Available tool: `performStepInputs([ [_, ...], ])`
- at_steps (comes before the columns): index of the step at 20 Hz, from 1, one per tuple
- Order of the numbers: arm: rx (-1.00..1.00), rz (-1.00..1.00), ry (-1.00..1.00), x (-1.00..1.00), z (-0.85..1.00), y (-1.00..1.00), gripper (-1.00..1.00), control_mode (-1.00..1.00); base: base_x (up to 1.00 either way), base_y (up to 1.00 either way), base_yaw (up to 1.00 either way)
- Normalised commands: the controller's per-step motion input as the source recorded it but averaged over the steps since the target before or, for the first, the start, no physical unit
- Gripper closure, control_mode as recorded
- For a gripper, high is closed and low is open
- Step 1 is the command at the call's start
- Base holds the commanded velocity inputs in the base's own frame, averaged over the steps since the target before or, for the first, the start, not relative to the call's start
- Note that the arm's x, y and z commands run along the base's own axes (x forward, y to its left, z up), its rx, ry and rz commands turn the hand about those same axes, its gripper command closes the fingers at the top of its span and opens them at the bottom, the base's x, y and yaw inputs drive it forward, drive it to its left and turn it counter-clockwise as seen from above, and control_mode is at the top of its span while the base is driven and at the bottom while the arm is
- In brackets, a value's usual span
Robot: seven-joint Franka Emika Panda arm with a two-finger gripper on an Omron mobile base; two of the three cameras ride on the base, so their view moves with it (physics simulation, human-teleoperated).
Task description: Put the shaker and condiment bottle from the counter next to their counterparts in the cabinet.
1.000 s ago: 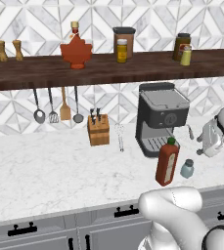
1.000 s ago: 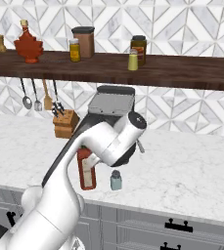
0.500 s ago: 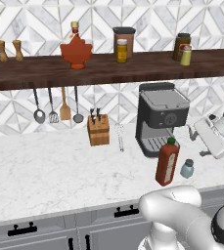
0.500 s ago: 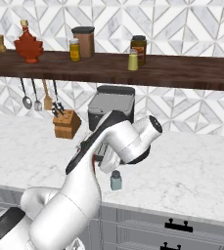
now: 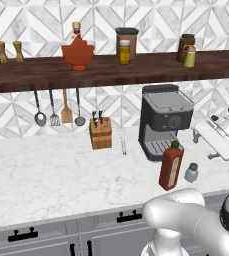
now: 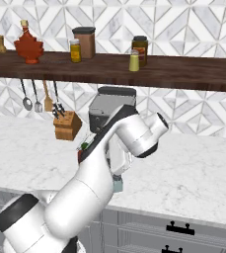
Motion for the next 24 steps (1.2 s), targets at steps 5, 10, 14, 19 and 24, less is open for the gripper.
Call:
performStepInputs([
  [5,0.0,-0.02,0.0,0.24,0.04,0.0,-1.0,-1.0,0.0,0.0,0.0],
  [10,0.0,-0.06,0.0,0.21,0.0,0.02,-1.0,-1.0,0.0,0.0,0.0],
  [14,0.0,-0.04,-0.02,0.2,0.0,0.06,-1.0,-1.0,0.0,0.0,0.0],
  [19,0.0,-0.03,-0.03,0.06,0.0,0.07,-1.0,-1.0,0.0,0.0,0.0],
  [24,0.0,0.0,0.0,-0.22,0.0,0.04,-1.0,-1.0,0.0,0.0,0.0],
])
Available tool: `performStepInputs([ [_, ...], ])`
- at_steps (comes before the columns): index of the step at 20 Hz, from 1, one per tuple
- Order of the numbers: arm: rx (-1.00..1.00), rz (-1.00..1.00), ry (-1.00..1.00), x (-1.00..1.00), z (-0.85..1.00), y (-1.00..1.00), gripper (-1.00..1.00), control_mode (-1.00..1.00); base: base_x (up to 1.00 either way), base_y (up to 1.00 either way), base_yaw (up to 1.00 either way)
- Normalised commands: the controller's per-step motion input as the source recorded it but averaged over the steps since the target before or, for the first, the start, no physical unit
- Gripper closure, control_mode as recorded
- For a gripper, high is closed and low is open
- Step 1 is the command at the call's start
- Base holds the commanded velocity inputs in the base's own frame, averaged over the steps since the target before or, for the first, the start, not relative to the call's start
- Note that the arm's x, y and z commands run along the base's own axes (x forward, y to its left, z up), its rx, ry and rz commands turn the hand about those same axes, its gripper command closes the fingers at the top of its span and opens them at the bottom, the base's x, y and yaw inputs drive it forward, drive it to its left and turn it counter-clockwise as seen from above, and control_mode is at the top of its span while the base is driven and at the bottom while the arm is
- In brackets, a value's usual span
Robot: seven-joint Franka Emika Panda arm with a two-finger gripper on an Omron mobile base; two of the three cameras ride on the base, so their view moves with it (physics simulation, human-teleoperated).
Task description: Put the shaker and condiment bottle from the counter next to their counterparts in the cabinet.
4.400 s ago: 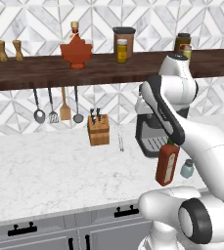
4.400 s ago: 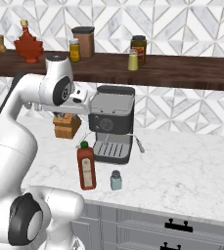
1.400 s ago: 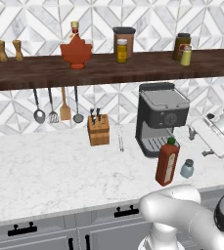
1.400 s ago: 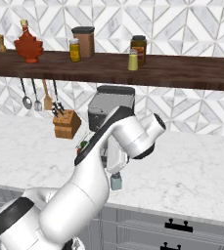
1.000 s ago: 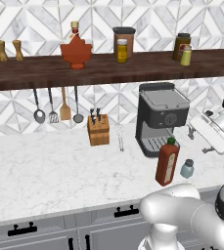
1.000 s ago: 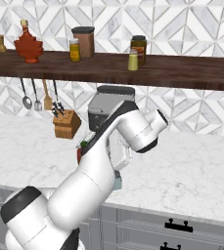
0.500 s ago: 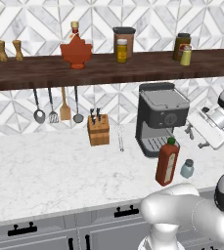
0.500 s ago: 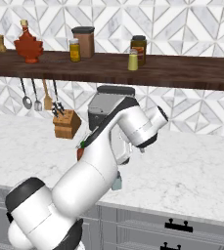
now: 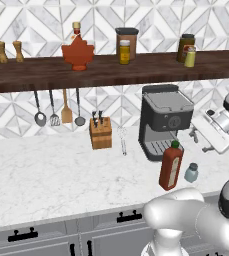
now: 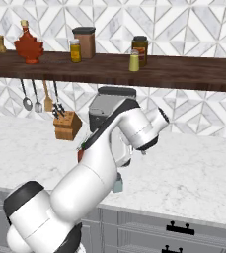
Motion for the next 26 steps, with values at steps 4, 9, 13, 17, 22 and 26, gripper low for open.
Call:
performStepInputs([
  [4,0.0,0.0,0.0,-0.07,-0.06,0.29,-1.0,-1.0,0.0,0.0,0.0],
  [9,0.0,0.0,0.0,0.0,-0.15,0.46,-1.0,-1.0,0.0,0.0,0.0],
  [13,0.0,0.0,0.0,0.0,-0.35,0.17,-1.0,-1.0,0.0,0.0,0.0],
  [17,0.0,0.0,0.0,0.0,-0.27,0.0,-1.0,-1.0,0.0,0.0,0.0],
  [22,0.0,0.0,0.0,0.01,-0.1,0.15,-1.0,-1.0,0.0,0.0,0.0],
  [26,0.0,0.0,0.0,0.08,0.0,0.36,-1.0,-1.0,0.0,0.0,0.0],
])
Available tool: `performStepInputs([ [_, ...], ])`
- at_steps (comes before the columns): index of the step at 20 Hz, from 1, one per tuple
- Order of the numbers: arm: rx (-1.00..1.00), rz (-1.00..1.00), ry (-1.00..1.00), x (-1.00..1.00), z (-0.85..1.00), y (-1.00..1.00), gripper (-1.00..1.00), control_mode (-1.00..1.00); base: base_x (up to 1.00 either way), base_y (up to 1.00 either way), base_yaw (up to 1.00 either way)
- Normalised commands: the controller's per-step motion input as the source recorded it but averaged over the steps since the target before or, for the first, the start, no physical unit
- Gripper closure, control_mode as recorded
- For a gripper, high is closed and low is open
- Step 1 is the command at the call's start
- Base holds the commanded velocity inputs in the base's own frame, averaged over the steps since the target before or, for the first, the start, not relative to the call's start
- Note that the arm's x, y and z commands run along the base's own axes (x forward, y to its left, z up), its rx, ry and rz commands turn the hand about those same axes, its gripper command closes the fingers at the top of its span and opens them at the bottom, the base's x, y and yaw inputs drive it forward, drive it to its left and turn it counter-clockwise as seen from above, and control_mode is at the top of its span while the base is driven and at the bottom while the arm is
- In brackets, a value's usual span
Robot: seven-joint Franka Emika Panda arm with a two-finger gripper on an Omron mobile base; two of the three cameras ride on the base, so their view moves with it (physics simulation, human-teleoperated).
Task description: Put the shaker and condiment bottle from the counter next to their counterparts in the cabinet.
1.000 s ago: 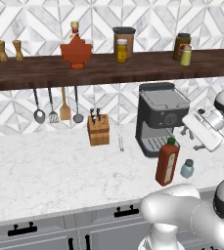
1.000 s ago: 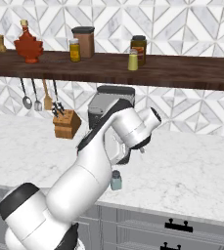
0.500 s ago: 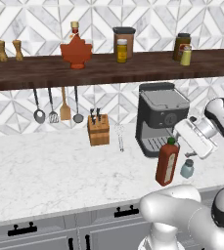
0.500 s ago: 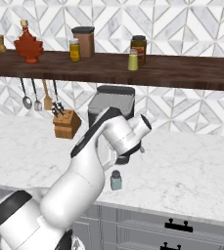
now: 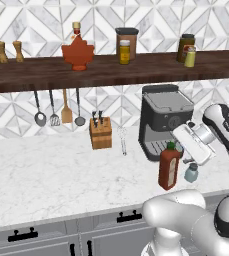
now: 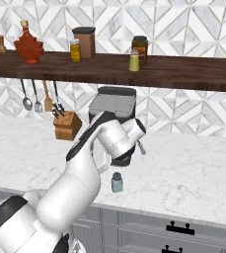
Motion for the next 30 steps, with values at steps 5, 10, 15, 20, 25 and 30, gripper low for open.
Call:
performStepInputs([
  [5,0.0,0.0,0.0,0.35,-0.05,0.34,-1.0,-1.0,0.0,0.0,0.0],
  [10,0.0,0.0,0.0,0.4,-0.12,0.36,-1.0,-1.0,0.0,0.0,0.0],
  [15,0.0,0.0,0.05,0.1,-0.03,0.16,1.0,-1.0,0.0,0.0,0.0],
  [20,0.05,-0.06,0.03,0.0,0.43,0.0,1.0,-1.0,0.0,0.0,0.0],
  [25,0.07,-0.13,0.01,-0.13,0.88,0.0,1.0,-1.0,0.0,0.0,0.0],
  [30,0.01,-0.12,-0.08,-0.29,0.78,0.13,1.0,-1.0,0.0,0.0,0.0],
])
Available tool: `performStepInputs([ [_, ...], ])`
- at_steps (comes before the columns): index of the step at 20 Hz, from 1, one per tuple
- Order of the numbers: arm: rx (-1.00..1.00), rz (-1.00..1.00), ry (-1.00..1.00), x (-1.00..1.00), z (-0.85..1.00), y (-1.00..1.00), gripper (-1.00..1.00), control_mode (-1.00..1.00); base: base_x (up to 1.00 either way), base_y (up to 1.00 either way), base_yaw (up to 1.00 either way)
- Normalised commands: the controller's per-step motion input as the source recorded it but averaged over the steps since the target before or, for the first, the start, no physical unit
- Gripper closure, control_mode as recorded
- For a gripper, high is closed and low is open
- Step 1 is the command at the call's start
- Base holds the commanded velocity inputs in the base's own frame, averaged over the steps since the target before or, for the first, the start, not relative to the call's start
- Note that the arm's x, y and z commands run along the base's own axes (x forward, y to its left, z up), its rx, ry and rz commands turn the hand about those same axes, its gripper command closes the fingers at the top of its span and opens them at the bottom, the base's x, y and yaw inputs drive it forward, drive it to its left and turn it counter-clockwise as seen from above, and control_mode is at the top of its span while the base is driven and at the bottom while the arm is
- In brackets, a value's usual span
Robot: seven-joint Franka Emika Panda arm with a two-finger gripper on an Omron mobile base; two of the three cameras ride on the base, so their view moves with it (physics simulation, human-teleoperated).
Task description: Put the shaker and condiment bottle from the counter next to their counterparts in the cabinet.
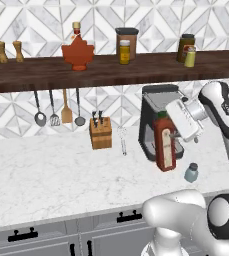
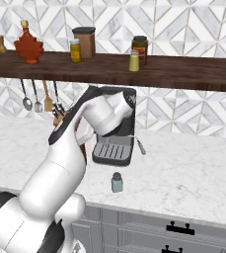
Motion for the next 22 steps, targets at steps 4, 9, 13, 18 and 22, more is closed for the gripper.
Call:
performStepInputs([
  [4,0.0,-0.04,-0.28,-0.18,0.77,0.51,1.0,-1.0,0.0,0.0,0.0],
  [9,0.0,-0.02,-0.34,-0.1,0.77,0.51,1.0,-1.0,0.0,0.0,0.0],
  [13,0.0,-0.12,-0.07,0.0,0.73,0.2,1.0,-1.0,0.0,0.0,0.0],
  [18,0.0,-0.16,0.0,0.0,0.75,0.1,1.0,-1.0,0.0,0.0,0.0],
  [22,0.01,-0.16,0.0,0.0,0.81,0.18,1.0,-1.0,0.0,0.0,0.0],
])
